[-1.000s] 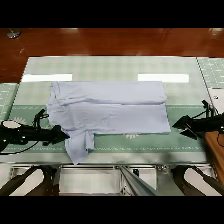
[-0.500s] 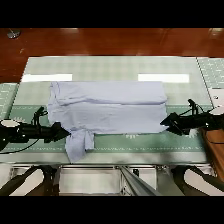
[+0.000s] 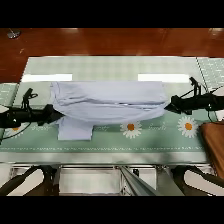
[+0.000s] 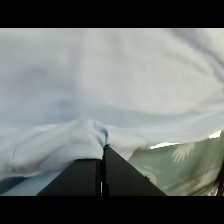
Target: Fold the shirts.
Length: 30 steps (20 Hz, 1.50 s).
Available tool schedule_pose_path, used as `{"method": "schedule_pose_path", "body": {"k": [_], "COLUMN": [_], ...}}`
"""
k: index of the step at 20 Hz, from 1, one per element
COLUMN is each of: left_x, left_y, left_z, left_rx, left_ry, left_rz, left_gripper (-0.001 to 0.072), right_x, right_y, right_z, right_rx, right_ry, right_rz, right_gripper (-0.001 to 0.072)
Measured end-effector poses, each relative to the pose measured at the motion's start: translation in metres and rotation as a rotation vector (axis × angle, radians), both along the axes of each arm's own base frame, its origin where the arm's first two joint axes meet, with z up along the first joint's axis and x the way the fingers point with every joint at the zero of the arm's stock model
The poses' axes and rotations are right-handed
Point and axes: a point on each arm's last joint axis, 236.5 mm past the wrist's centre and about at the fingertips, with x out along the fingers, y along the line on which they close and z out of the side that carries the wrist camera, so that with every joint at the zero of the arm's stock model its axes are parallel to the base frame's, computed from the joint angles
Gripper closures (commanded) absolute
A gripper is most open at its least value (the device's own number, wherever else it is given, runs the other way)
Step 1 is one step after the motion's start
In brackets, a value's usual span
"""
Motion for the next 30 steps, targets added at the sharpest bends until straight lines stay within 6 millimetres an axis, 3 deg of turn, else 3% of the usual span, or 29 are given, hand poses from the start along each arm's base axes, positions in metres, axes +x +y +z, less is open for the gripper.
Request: {"method": "schedule_pose_path", "body": {"k": [4,10,14,15,16,17,18,19,21,23,27,30], "left_x": [0.060,0.153,0.185,0.188,0.190,0.193,0.194,0.197,0.199,0.190,0.150,0.119], "left_y": [0.014,0.024,0.023,0.023,0.022,0.022,0.022,0.023,0.031,0.055,0.106,0.100], "left_z": [0.014,0.012,-0.002,-0.006,-0.011,-0.013,-0.014,-0.014,-0.006,-0.001,0.001,0.003], "left_rx": [0.027,0.035,0.026,0.025,0.022,0.022,0.021,0.021,0.022,0.060,0.201,0.285], "left_ry": [-0.049,-0.075,-0.062,-0.056,-0.048,-0.047,-0.046,-0.048,-0.048,-0.003,0.100,0.082], "left_rz": [0.034,0.081,0.084,0.083,0.084,0.083,0.084,0.083,0.078,0.081,0.084,0.064], "left_gripper": [0.0683,0.0683,0.0684,0.0683,0.0679,0.0519,0.0055,0.0011,0.0012,0.0012,0.0012,0.0012], "right_x": [0.040,0.098,0.130,0.136,0.143,0.149,0.154,0.158,0.162,0.157,0.117,0.098], "right_y": [0.001,0.010,0.012,0.011,0.011,0.010,0.009,0.008,0.000,-0.022,-0.062,-0.066], "right_z": [0.016,0.008,-0.001,-0.003,-0.006,-0.007,-0.008,-0.008,-0.003,0.000,-0.016,-0.034], "right_rx": [0.028,0.038,0.053,0.054,0.055,0.055,0.056,0.056,0.061,0.043,-0.008,-0.012], "right_ry": [-0.055,-0.075,-0.075,-0.077,-0.077,-0.080,-0.082,-0.085,-0.089,-0.069,0.074,0.150], "right_rz": [-0.004,0.010,-0.003,-0.007,-0.015,-0.024,-0.029,-0.033,-0.039,-0.040,-0.025,-0.019], "right_gripper": [0.0679,0.0679,0.0679,0.0678,0.0608,0.0319,0.0100,0.0088,0.0088,0.0088,0.0089,0.0089]}}
